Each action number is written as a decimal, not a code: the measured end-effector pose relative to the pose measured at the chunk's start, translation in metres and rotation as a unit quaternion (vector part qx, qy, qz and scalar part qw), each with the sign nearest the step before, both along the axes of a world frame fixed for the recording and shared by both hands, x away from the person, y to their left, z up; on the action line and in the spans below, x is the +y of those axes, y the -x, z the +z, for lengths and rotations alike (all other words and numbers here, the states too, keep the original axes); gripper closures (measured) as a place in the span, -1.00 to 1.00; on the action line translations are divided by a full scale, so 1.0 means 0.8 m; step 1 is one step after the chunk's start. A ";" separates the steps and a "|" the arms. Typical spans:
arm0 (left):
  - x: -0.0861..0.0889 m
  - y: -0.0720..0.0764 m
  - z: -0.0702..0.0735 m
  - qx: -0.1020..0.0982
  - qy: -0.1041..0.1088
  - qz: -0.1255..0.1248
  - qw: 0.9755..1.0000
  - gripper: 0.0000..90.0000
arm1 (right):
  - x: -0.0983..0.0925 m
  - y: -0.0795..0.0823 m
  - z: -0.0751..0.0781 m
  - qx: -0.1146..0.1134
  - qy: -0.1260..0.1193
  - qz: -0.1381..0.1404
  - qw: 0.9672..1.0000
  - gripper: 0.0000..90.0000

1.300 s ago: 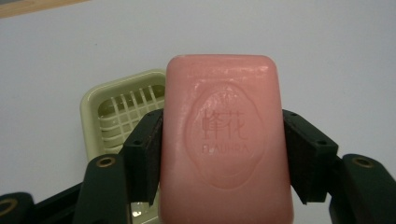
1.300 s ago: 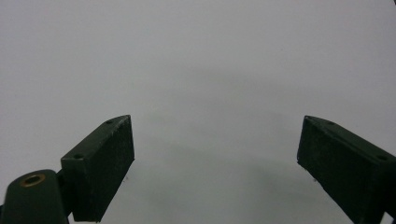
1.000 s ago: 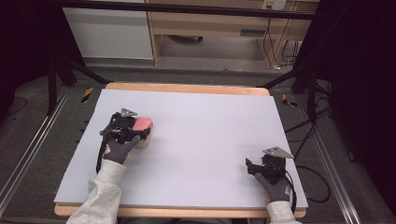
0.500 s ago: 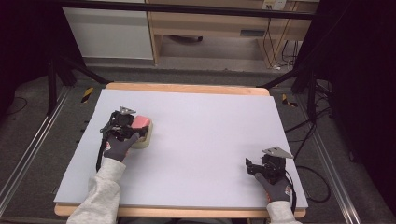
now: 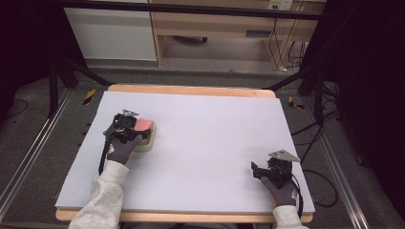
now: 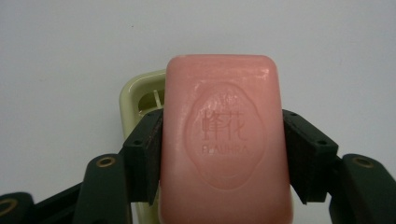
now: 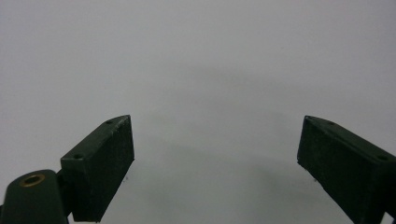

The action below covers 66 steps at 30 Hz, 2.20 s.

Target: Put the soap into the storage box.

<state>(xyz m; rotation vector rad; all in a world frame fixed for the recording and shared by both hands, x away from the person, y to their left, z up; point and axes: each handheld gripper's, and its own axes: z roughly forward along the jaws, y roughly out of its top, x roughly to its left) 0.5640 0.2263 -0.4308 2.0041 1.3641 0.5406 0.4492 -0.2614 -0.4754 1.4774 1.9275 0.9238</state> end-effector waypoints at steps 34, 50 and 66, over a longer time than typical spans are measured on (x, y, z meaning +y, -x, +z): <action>0.003 -0.009 -0.022 0.023 -0.012 0.008 1.000 -0.18 | 0.000 0.000 0.000 0.001 0.000 0.001 1.000 -0.76; 0.001 -0.010 -0.025 0.019 -0.016 0.011 1.000 -0.18 | 0.000 0.000 0.000 0.001 0.001 0.004 1.000 -0.76; 0.006 -0.005 -0.016 0.004 -0.006 0.011 1.000 -0.23 | 0.001 0.000 0.000 0.001 0.003 0.005 1.000 -0.76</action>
